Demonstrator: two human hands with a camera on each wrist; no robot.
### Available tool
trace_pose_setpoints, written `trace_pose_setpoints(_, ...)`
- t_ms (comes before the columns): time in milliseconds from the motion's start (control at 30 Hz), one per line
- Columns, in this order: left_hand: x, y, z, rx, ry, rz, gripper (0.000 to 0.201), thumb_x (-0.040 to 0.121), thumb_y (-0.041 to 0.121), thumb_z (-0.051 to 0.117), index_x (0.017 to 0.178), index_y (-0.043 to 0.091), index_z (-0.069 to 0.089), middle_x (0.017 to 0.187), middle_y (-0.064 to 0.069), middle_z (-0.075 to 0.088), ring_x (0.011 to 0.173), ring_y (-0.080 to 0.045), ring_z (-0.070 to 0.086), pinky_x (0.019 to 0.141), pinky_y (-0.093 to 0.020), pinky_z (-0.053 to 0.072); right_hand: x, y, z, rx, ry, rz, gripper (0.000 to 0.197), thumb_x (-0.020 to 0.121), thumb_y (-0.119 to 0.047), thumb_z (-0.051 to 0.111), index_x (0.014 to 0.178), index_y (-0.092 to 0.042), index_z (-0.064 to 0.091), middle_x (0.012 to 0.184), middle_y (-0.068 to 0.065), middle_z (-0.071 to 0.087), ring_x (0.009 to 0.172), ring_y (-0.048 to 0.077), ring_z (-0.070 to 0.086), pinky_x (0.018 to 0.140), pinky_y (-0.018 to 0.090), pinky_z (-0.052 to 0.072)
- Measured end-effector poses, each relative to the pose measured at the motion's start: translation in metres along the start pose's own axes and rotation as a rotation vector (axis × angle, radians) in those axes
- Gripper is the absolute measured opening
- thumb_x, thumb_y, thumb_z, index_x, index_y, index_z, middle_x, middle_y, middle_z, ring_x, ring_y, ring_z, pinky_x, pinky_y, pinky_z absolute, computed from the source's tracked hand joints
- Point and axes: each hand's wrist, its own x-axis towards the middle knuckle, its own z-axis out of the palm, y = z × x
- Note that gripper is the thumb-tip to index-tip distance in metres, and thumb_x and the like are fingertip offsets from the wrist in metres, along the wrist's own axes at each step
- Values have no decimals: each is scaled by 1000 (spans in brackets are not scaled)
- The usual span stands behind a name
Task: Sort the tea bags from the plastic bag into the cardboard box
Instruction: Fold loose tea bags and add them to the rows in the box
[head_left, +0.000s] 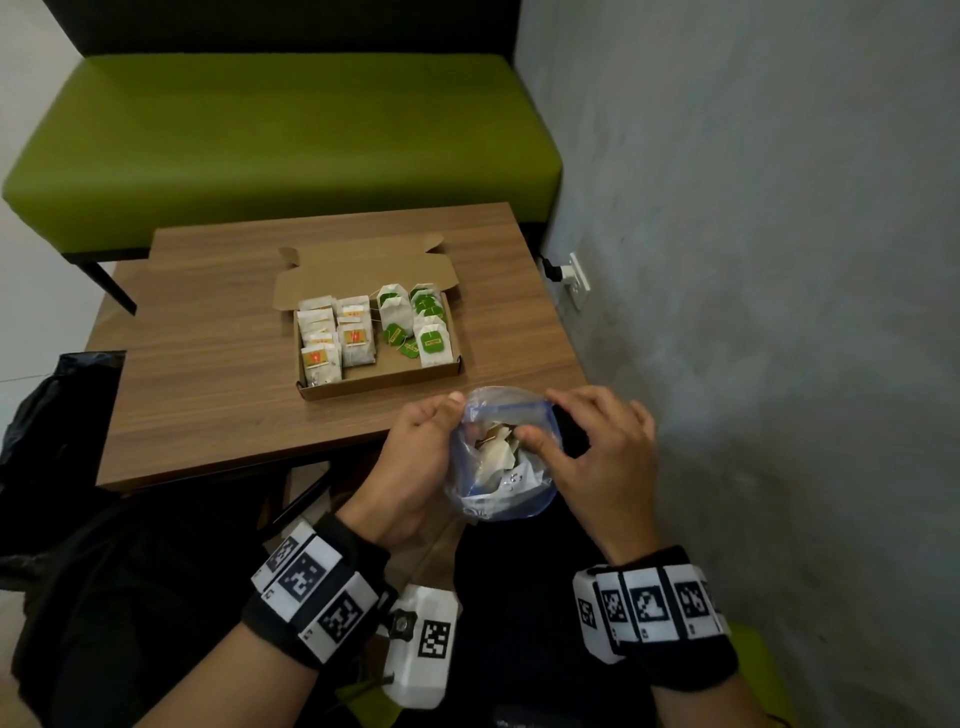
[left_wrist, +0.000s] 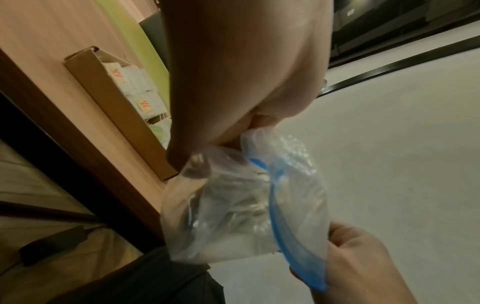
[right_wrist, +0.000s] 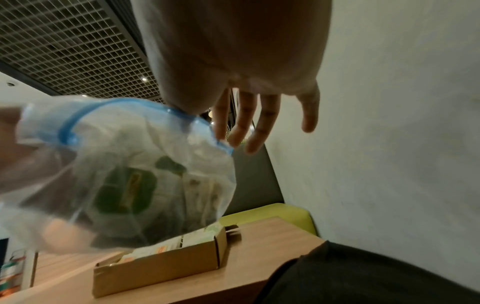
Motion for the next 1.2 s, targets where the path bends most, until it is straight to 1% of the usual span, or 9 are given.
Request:
trace_pose_setpoints(167,-4,0,2,-19,-55,0,47,105,18,38,65,10,61,58,-1,61,52,-9,55,60,-26,45,5,0,-3,-51,-157,-15,43,88,-53,54,113,-24,72,93,-9,67,88,16,61,97,54,42)
trace_pose_setpoints(267,-1,-3,-2,214,34,35,42,105,21,39,71,8,61,59,1,64,56,-8,57,63,-29,44,11,-2,-4,56,-186,14,35,95,-38,44,105,-19,71,89,-6,63,87,18,58,86,50,47)
trace_pose_setpoints(367,3,-9,-8,675,95,273,46,104,42,34,89,6,60,75,-7,66,64,-12,59,64,-37,48,11,-3,-3,164,-151,45,26,97,-31,43,89,-19,65,82,-7,57,83,21,56,77,49,49)
trace_pose_setpoints(467,3,-10,-14,913,92,604,53,94,64,33,119,22,51,89,16,57,76,3,53,74,-23,40,12,-5,-2,141,-232,59,29,101,-35,37,78,-24,52,79,-11,46,82,21,53,76,46,46)
trace_pose_setpoints(567,5,-4,-18,1101,-7,759,47,94,64,36,117,27,54,101,10,57,90,-5,52,79,-28,39,17,-4,-5,201,-376,29,33,104,-35,36,76,-26,49,79,-11,47,82,14,51,76,38,43)
trace_pose_setpoints(767,7,3,-8,1079,107,704,27,98,39,52,86,18,65,73,6,62,67,-12,57,62,-35,47,29,-6,-6,425,-456,97,31,103,-31,48,74,-25,60,77,-7,53,71,9,56,72,34,45)
trace_pose_setpoints(900,8,3,-5,886,198,611,32,101,34,50,76,17,62,61,4,59,56,-13,56,53,-38,47,26,-11,-16,310,-332,138,28,93,-40,62,116,-25,67,101,-9,57,92,2,58,80,19,47)
trace_pose_setpoints(1000,7,1,-3,843,160,642,40,101,39,44,73,13,57,64,-1,57,58,-16,53,54,-43,45,25,-14,-16,315,-211,162,9,94,-28,65,100,-25,69,95,-8,59,84,-3,57,71,9,43)
trace_pose_setpoints(1200,12,-10,-11,867,97,633,36,101,37,40,77,17,58,72,8,54,72,-9,51,64,-29,41,26,-14,-6,851,-164,516,23,97,0,53,89,-10,72,86,15,74,77,23,69,75,37,56)
